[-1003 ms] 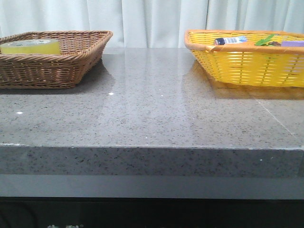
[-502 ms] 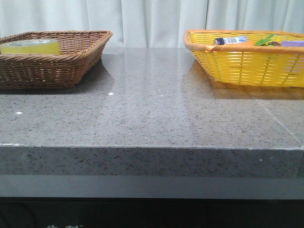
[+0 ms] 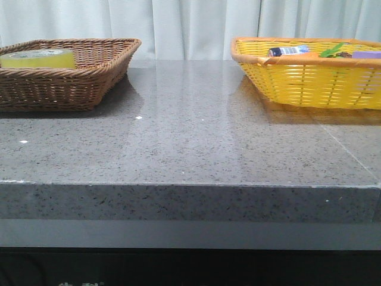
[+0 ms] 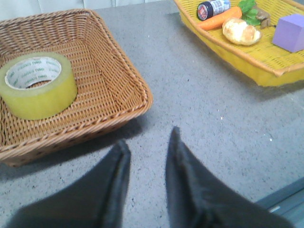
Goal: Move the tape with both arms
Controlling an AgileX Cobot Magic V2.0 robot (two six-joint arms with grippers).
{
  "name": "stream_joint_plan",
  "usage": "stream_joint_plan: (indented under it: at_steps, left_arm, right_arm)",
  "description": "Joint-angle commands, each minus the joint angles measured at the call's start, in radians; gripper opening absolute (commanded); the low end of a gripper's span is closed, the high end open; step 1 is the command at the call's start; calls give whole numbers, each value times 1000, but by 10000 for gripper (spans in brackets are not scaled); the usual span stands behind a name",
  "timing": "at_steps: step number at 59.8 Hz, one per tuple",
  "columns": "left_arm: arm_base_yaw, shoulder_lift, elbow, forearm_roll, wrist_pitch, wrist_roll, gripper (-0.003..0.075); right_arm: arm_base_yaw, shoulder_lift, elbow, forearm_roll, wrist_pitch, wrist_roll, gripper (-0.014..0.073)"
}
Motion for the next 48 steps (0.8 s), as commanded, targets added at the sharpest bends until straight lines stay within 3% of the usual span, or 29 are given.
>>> stream_joint_plan:
  at_steps: [1, 4, 33, 48]
  left_arm:
    - [-6, 15, -26, -1, -99, -5, 27]
    - [-6, 21, -26, 2, -94, -5, -21]
    - [-6, 68, -23, 2, -88, -5, -20]
    - [99, -138, 81, 21, -144, -5, -20]
  right_arm:
    - [-6, -1, -24, 18, -72, -6, -65]
    - [-6, -1, -24, 18, -72, -6, -71]
    - [-6, -1, -24, 18, -72, -6, -70]
    - [-6, -1, -24, 18, -73, -6, -70]
